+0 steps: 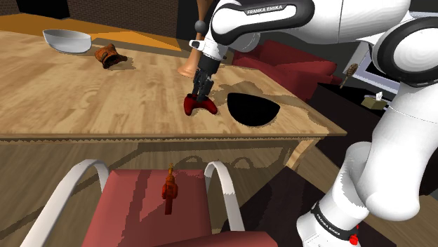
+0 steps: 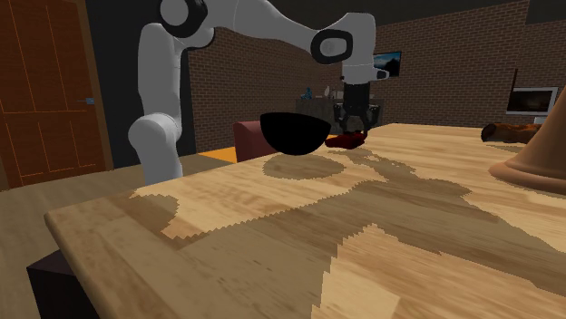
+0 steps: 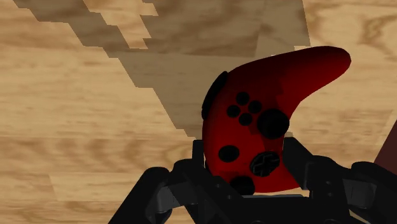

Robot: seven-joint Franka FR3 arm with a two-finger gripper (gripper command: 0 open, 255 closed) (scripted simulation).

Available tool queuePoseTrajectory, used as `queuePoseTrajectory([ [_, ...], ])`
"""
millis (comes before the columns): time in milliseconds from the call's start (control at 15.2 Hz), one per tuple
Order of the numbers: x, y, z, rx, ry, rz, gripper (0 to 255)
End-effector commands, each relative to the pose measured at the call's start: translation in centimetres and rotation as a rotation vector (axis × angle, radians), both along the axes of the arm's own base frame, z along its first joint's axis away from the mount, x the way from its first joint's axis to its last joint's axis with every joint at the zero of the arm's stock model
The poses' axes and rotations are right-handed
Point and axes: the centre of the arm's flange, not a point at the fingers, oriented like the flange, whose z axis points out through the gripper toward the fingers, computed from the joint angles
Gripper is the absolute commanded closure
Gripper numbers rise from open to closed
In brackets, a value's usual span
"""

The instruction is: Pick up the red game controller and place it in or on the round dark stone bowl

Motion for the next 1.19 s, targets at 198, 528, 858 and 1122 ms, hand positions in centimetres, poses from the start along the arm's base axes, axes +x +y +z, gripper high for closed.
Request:
queuePoseTrajectory([
  [198,0.0,0.0,-0.1,-0.001,0.001,0.0,255],
  [528,0.0,0.0,2.0,-0.001,0.001,0.0,255],
  [858,0.0,0.0,4.6,-0.001,0.001,0.0,255],
  [1122,0.0,0.0,6.7,-0.001,0.001,0.0,255],
])
